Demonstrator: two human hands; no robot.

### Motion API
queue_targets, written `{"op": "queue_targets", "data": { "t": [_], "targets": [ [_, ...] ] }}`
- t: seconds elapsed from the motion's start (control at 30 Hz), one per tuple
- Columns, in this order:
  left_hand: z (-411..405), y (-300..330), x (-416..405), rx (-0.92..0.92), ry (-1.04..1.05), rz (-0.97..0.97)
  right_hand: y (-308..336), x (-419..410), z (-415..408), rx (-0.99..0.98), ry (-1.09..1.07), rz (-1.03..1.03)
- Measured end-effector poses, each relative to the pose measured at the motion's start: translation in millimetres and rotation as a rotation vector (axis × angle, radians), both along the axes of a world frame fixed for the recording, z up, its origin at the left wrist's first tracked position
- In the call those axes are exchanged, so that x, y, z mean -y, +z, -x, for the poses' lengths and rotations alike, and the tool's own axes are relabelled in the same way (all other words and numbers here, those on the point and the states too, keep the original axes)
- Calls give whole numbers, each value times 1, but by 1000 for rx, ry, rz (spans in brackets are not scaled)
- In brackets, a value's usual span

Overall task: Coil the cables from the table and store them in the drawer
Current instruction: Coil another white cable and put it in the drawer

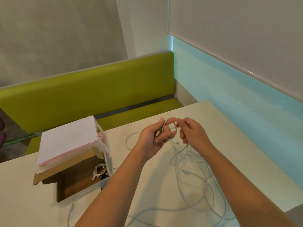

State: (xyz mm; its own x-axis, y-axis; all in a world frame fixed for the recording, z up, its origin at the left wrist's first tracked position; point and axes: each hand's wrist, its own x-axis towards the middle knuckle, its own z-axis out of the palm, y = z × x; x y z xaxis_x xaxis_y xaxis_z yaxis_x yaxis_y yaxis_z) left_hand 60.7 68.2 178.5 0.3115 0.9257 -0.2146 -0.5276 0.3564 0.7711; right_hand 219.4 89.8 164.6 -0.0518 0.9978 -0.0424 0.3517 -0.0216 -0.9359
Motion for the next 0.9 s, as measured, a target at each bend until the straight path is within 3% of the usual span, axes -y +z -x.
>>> {"op": "queue_targets", "data": {
  "t": [0.27, 0.4, 0.5, 0.73, 0.8, 0.9],
  "targets": [
    [-10, 7, -5, -8, 134, -68, -36, 22, 25, -197, 171, 377],
    [-6, 6, -9, -352, 158, -269, -50, 33, 17, -185, 226, 492],
    [-7, 3, -12, -507, 195, -308, -38, 27, 7, -144, 172, 442],
    [-19, 5, -24, -634, 181, -364, -18, 24, -1, 205, 158, 180],
    [-22, 3, -25, -677, 152, -372, -13, 24, -5, 219, 136, 98],
    [-21, -10, -27, -902, 52, -486, -8, 22, -12, 206, 100, 28]
  ]
}}
